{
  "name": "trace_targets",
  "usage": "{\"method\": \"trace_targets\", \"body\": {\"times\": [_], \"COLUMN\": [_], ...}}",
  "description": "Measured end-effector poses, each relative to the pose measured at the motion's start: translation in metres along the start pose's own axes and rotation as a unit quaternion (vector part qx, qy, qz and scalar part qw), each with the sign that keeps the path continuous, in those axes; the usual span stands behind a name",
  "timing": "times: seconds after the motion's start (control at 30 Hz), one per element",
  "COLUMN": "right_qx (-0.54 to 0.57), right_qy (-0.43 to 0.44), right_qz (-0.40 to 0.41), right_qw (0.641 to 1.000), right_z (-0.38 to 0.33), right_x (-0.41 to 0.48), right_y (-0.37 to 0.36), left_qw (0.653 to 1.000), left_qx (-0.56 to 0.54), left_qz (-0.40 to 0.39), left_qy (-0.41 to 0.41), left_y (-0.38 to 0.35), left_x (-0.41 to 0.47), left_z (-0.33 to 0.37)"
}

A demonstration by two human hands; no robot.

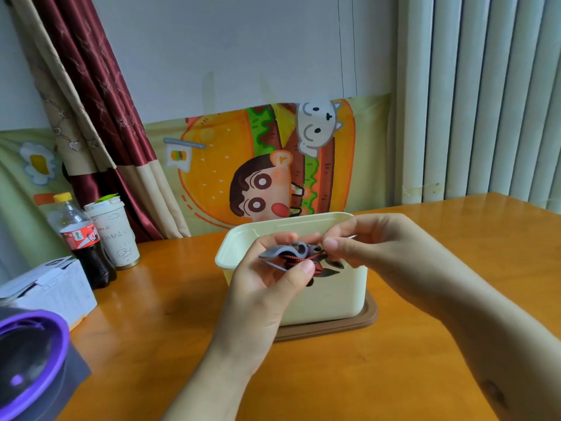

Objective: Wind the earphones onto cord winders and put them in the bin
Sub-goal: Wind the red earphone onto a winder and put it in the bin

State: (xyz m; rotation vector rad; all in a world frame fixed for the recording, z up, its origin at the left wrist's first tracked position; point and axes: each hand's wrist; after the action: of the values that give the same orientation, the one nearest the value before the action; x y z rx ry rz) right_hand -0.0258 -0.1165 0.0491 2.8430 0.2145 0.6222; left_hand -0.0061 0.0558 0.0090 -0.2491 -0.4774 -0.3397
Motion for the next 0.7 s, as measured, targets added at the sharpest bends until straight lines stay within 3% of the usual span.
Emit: {"method": "trace_targets", "body": {"times": [0.1,0.4,0.7], "right_qx": [0.006,-0.003,-0.023], "right_qy": [-0.016,-0.041,-0.078], "right_qz": [-0.033,0.005,0.016], "right_qw": [0.999,0.999,0.997], "right_z": [0.0012,0.0009,-0.0033], "right_x": [-0.0010,-0.0001,-0.0003], "right_y": [0.0101,0.0090,0.0059], "left_qw": [1.000,0.990,0.982], "left_qx": [-0.018,-0.130,-0.174], "left_qz": [-0.009,0.009,0.033], "left_qy": [0.010,0.045,0.070], "left_y": [0.0006,-0.0014,0.0006], "left_x": [-0.0002,0.0048,0.0067], "left_z": [0.0019,-0.0005,-0.0054]}}
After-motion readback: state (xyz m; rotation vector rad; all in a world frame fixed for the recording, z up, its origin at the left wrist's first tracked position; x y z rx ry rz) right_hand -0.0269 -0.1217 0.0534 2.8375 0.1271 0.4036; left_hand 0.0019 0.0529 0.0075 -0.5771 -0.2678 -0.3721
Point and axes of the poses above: each hand's wrist, its own x-axis towards the middle knuckle, its own y-axis out of the back of the hand, z = x × y
